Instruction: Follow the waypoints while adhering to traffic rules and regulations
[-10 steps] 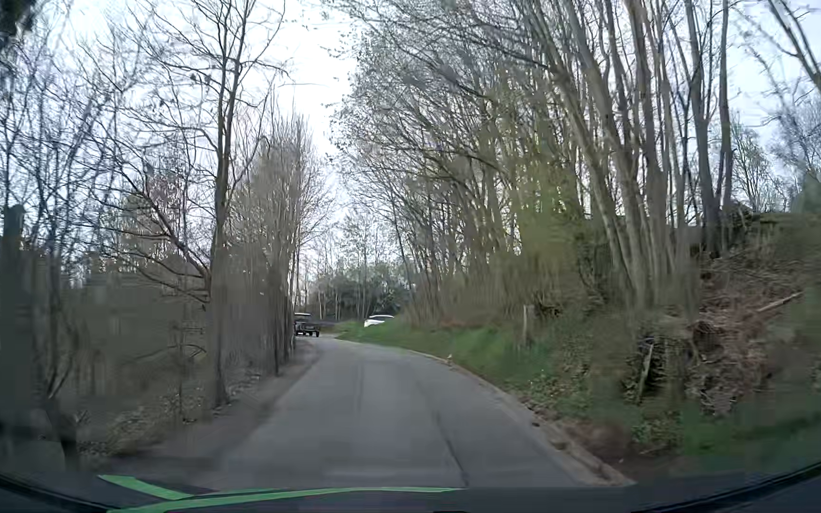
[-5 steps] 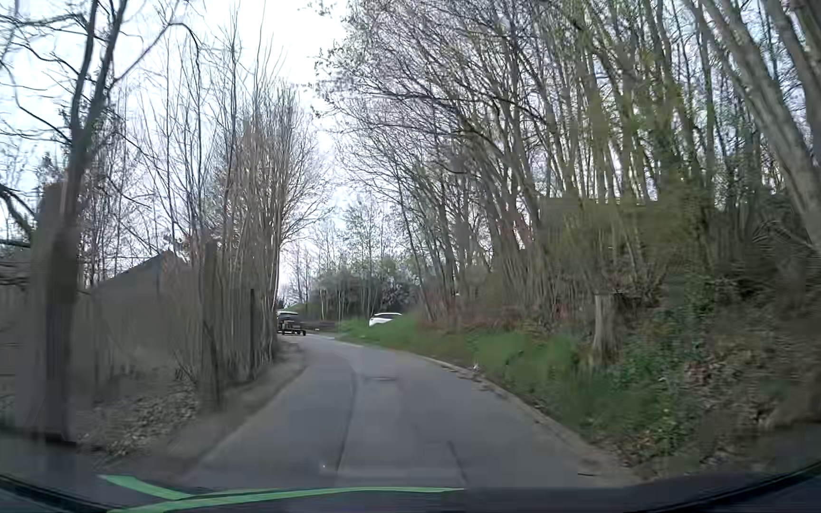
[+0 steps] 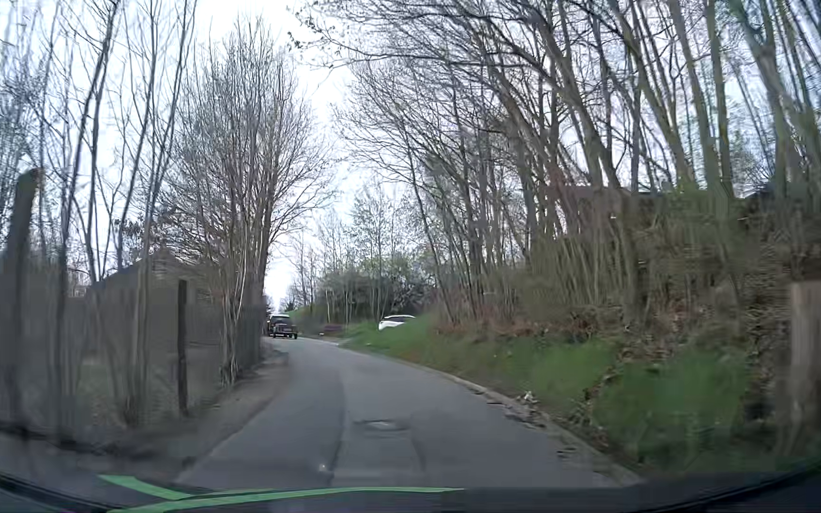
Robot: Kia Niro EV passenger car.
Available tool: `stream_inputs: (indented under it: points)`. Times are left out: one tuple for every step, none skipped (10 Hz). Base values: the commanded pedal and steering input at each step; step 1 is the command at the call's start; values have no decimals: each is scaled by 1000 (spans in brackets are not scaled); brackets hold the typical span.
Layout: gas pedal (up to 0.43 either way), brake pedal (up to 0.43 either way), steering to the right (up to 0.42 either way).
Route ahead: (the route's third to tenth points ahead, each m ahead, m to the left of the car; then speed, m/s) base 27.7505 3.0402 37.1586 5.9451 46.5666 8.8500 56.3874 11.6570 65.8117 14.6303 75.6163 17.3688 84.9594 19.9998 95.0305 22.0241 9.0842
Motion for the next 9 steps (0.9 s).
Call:
stream_inputs:
  points:
    - [260,0,-44]
    - [260,0,-46]
    - [248,0,-52]
    - [248,0,-56]
    - [248,0,-59]
    - [240,0,-60]
    - [240,0,-59]
    - [240,0,-60]
    - [240,0,-59]
